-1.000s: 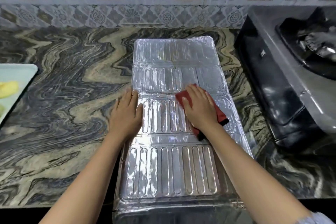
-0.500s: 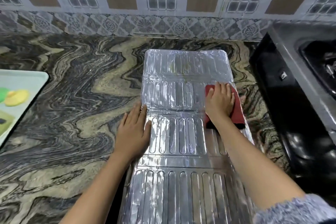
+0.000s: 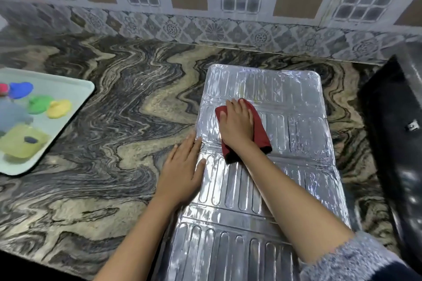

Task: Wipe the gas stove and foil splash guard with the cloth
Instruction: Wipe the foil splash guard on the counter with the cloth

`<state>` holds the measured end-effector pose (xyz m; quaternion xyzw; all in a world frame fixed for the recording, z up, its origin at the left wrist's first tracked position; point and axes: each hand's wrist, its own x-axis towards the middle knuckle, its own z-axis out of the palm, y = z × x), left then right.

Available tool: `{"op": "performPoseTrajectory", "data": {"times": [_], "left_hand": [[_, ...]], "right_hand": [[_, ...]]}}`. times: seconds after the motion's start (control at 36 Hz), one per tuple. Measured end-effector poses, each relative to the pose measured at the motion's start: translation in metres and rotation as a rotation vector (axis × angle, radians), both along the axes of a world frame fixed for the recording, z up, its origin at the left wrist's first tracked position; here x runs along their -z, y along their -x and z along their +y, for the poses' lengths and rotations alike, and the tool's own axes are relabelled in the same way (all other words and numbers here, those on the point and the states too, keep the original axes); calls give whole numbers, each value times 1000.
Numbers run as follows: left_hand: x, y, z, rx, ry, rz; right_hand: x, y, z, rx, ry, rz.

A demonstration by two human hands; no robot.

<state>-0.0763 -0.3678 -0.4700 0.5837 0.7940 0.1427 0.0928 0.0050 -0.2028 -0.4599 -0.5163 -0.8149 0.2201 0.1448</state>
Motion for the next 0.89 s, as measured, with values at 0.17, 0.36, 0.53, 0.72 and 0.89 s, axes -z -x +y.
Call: {"op": "performPoseTrajectory", "data": {"times": [0.17,0.36,0.53,0.72,0.89], "left_hand": [[-2,-2,0,-11,-10,-1],[-2,-1,0,9,-15,-10],[-2,0,0,28,-22,-35],[2,0,1,21,-22,-25],[4,-1,1,17,-26,-31]], "right_hand": [[2,-24,8,-166,58,35],[5,-6,-1,-102,-60,-58],[4,28,-2,-210,-90,-55],[2,29,9,-208,-97,4],[6,-14,10,-121,-108,11]]}}
